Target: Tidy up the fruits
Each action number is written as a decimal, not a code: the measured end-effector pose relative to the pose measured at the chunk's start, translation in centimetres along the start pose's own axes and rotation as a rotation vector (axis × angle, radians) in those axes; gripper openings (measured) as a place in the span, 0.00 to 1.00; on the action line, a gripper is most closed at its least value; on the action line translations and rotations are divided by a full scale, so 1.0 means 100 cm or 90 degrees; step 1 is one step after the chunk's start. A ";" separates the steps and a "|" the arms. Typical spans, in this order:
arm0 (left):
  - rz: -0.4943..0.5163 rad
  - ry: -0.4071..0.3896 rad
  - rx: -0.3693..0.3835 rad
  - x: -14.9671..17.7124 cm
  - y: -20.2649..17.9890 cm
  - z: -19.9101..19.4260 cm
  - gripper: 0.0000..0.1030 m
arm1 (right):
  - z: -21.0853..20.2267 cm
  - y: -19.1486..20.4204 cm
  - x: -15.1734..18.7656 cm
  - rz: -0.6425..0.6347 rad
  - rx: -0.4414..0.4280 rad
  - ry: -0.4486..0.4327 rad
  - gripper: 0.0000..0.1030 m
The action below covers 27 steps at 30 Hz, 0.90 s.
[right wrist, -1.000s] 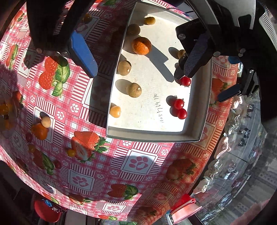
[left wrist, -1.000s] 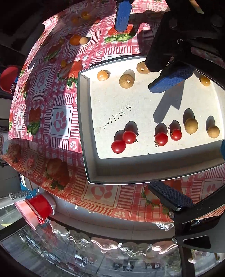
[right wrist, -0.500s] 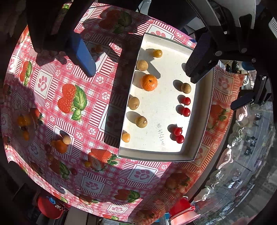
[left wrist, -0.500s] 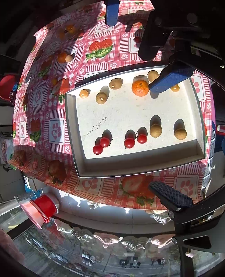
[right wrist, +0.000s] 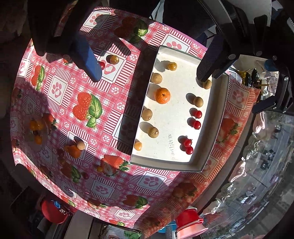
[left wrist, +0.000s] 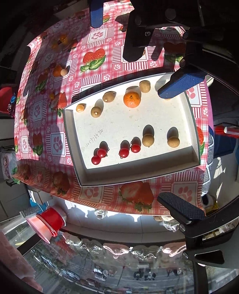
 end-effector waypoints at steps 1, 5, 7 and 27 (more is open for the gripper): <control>0.002 0.000 -0.001 0.001 -0.001 -0.001 0.99 | 0.000 0.000 0.000 -0.004 0.000 -0.001 1.00; 0.004 -0.003 -0.005 0.002 -0.006 -0.005 0.99 | -0.004 0.000 -0.002 -0.014 0.009 -0.009 1.00; 0.005 -0.002 -0.007 0.004 -0.008 -0.007 0.99 | -0.005 -0.002 -0.003 -0.010 0.007 -0.012 1.00; 0.021 -0.003 -0.019 0.004 -0.017 -0.014 0.99 | -0.007 -0.003 -0.002 -0.006 0.007 -0.011 1.00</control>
Point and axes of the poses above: each gripper's, at about its wrist camera, not at the fingertips, and z roughly the way its jaws point, y to its left, x to its underside, the point moved 10 cm from there along z, roughly the way its jaws point, and after that the axes turned 5 degrees about y, right-handed, at the moved point
